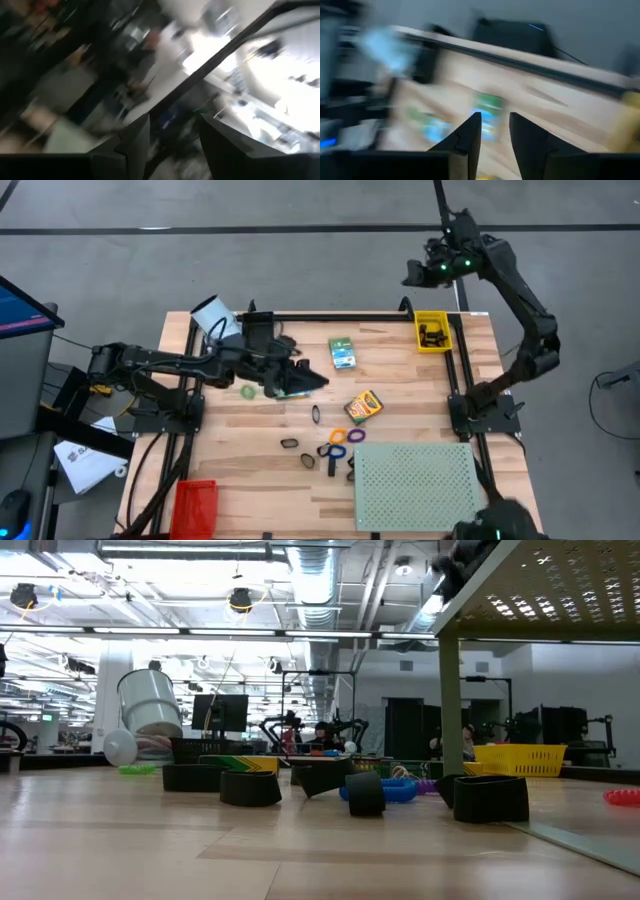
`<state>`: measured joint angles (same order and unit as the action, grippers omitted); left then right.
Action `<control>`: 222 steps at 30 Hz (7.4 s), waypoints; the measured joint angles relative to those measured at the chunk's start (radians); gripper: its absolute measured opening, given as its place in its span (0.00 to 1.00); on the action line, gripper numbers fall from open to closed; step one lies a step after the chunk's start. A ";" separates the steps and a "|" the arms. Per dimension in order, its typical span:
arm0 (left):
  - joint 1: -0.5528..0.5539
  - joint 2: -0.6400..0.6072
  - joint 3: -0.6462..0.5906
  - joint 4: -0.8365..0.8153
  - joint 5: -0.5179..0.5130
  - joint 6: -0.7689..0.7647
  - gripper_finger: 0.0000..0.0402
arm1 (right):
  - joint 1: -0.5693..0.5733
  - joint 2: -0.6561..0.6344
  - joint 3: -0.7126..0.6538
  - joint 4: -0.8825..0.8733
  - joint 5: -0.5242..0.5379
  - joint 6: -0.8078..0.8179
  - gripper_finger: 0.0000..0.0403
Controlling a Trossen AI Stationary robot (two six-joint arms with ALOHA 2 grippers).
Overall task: Pick & Place Office Desk Supplies
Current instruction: Put the black rubber band into the yellow bin
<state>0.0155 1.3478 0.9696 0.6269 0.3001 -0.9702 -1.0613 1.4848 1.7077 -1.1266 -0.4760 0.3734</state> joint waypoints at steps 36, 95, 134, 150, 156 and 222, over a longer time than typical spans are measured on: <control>-0.447 0.325 -0.001 -1.113 -0.540 0.616 0.57 | 0.636 -0.189 0.000 0.541 0.193 0.260 0.24; 0.129 0.139 0.025 0.117 0.215 -0.214 0.00 | 1.166 -0.122 0.000 0.343 0.434 -0.594 0.24; 0.078 0.157 0.114 0.131 0.227 -0.269 0.00 | 1.179 -0.071 0.000 0.461 0.612 -0.688 0.24; 0.075 0.157 0.112 0.139 0.212 -0.259 0.01 | 1.208 -0.046 0.001 0.488 0.643 -0.672 0.02; 0.076 0.157 0.113 0.140 0.236 -0.258 0.08 | 1.227 -0.063 0.000 0.496 0.756 -0.613 0.01; 0.018 -0.061 0.113 0.090 0.203 -0.107 0.26 | -0.183 0.422 0.022 -0.446 0.577 -0.216 0.00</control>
<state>0.0334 1.2869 1.0828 0.7172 0.5034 -1.0771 -1.2443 1.9065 1.7294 -1.5723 0.1012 0.1574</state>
